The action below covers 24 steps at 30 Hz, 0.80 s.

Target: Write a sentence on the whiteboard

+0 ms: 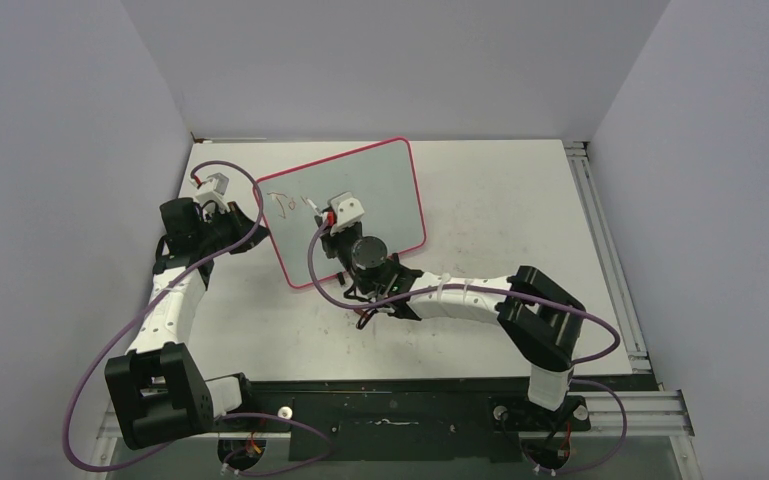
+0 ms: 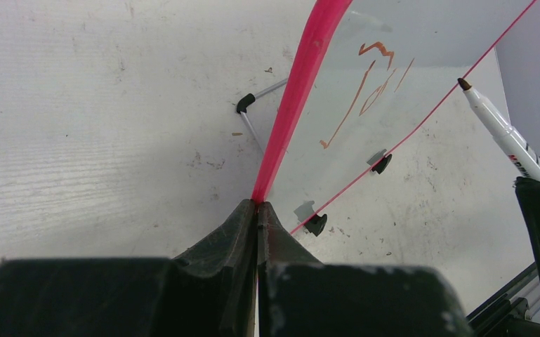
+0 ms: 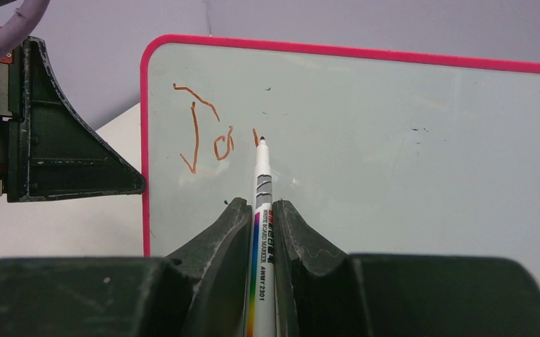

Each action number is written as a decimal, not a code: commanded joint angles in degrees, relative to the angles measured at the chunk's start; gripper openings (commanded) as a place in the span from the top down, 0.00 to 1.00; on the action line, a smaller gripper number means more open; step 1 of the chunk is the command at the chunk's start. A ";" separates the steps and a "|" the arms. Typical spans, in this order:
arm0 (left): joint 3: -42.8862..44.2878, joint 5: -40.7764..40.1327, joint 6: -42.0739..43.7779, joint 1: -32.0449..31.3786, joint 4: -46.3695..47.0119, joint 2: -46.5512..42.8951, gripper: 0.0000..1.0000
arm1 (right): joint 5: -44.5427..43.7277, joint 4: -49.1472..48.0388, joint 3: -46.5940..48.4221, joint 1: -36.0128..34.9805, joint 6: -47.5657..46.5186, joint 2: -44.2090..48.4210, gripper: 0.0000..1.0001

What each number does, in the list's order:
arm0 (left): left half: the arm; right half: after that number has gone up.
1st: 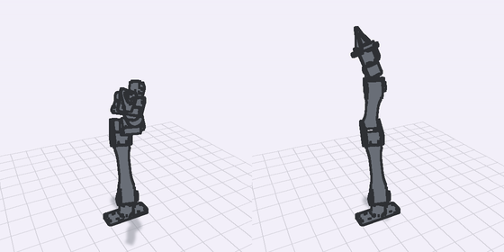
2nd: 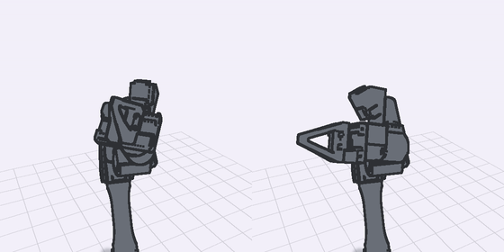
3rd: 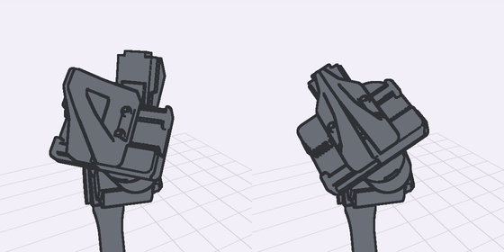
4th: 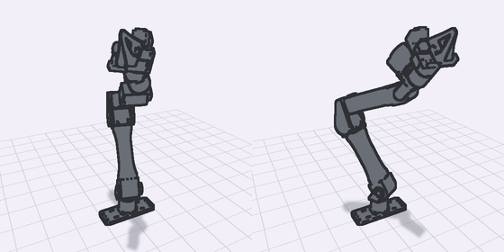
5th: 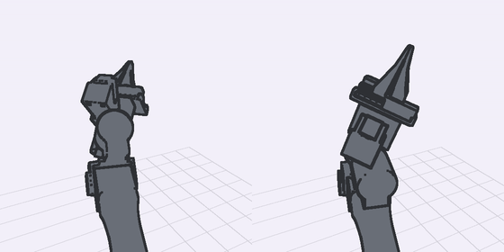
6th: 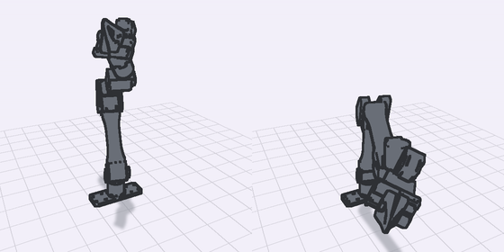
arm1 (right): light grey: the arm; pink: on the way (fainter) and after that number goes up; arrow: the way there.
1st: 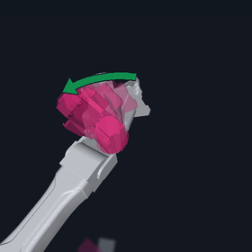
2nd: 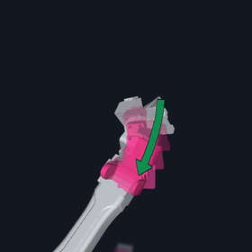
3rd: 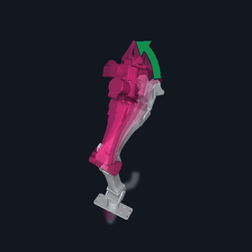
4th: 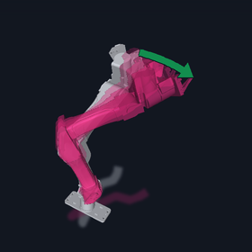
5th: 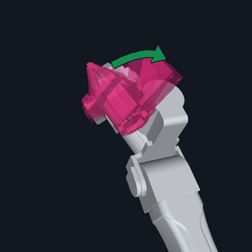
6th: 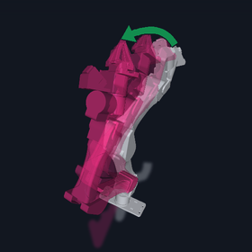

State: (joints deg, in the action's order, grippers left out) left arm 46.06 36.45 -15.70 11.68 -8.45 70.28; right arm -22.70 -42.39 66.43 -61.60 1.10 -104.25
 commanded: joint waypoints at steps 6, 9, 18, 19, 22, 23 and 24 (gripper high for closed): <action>1.66 1.92 0.41 -1.02 0.53 -0.84 1.00 | -1.17 -2.19 3.94 0.34 -0.66 -0.96 0.95; 1.66 1.87 0.41 -1.05 0.45 -0.76 1.00 | -0.95 -1.83 4.63 0.67 -0.66 -1.62 0.95; 1.58 1.87 0.53 -1.11 0.51 -0.71 1.00 | -1.05 -1.20 5.64 1.40 -0.07 -3.06 0.95; 1.65 1.92 0.50 -1.06 0.50 -0.75 1.00 | -1.29 -1.20 5.64 1.44 -0.01 -3.14 0.95; 1.66 1.90 0.50 -1.12 0.45 -0.70 1.00 | -1.56 -1.04 5.65 1.69 0.21 -3.37 0.95; 1.64 1.88 0.50 -1.07 0.45 -0.72 1.00 | -1.58 -0.93 5.68 1.85 0.36 -3.48 0.95; 1.66 1.89 0.50 -1.11 0.45 -0.75 1.00 | -1.56 -0.81 5.64 1.84 0.46 -3.57 0.95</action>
State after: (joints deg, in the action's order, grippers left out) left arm 46.06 36.47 -15.68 11.66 -8.45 70.28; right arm -23.44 -41.74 70.00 -60.29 0.73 -106.91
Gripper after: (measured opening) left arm 0.006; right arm 0.151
